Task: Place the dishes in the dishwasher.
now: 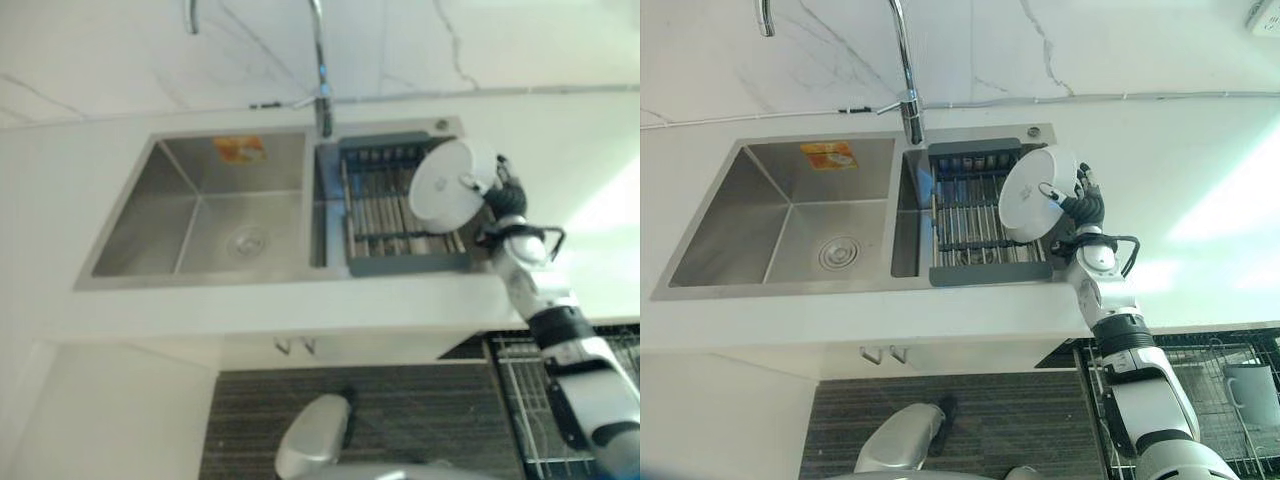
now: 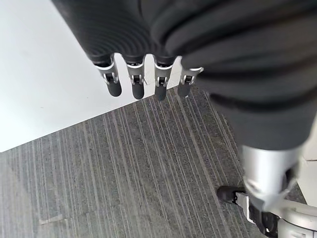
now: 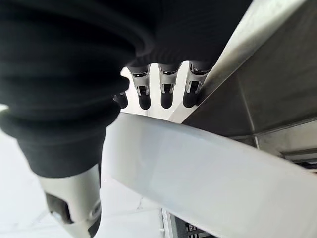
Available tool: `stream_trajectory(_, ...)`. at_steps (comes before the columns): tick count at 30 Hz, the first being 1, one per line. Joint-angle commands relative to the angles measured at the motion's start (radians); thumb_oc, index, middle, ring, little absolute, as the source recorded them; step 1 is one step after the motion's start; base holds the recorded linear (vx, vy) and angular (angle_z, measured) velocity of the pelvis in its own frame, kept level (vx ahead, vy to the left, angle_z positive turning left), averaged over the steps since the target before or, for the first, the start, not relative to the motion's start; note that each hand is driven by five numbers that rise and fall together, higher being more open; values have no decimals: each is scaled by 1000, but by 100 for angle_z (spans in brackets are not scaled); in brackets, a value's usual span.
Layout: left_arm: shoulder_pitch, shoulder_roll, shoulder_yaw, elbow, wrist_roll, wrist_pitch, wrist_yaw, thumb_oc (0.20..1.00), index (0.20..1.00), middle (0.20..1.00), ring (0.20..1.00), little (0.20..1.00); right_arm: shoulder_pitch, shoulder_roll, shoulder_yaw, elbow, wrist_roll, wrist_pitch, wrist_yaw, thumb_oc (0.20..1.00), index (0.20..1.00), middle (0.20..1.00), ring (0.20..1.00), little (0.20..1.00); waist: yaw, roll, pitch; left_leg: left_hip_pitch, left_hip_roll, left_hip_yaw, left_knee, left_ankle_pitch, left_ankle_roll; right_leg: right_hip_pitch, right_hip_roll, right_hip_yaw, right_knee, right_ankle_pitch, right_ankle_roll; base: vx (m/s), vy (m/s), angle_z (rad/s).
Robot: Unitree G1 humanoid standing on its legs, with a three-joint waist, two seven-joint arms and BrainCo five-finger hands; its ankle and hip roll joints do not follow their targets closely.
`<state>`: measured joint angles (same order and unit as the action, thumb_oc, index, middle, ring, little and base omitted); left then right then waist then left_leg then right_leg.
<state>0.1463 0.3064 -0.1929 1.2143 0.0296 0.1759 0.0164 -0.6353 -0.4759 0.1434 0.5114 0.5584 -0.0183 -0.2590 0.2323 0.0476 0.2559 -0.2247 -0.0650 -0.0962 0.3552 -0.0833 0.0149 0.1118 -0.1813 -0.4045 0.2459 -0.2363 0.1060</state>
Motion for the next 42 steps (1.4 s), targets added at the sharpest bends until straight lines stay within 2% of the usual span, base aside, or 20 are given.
stream_trajectory(1, 11, 46, -11, 15, 38, 19, 3, 1000, 1000, 1000, 1000, 1000, -46, -43, 2, -64, -32, -87, -17, 1000, 1000, 1000, 1000, 1000, 35, 5, -53, 55, 73, -14, -55, -52, -57, -71, -59, 15, 54, 38, 16, 0, 0, 0)
stream_trajectory(19, 5, 43, -2, 31, 48, 12, 8, 1000, 1000, 1000, 1000, 1000, -34, -23, 19, -91, -22, -114, 5, 1000, 1000, 1000, 1000, 1000, 36, -7, -55, 54, 80, -9, -55, -54, -59, -71, -59, 11, 54, 37, 17, 0, 0, 0)
stream_trajectory(31, 3, 43, -3, 25, 48, 17, 5, 1000, 1000, 1000, 1000, 1000, -12, 2, 18, -100, 37, -68, 8, 1000, 1000, 1000, 1000, 1000, 36, -6, -53, 47, 79, -7, -55, -52, -58, -75, -62, 8, 54, 40, 21, 0, 0, 0)
stream_trajectory(42, -10, 39, -17, 25, 25, 22, 4, 1000, 1000, 1000, 1000, 1000, 0, 11, 10, -40, 37, -78, 1, 1000, 1000, 1000, 1000, 1000, 32, 3, -43, 40, 76, -9, -55, -49, -56, -83, -66, 11, 54, 46, 23, 0, 0, 0)
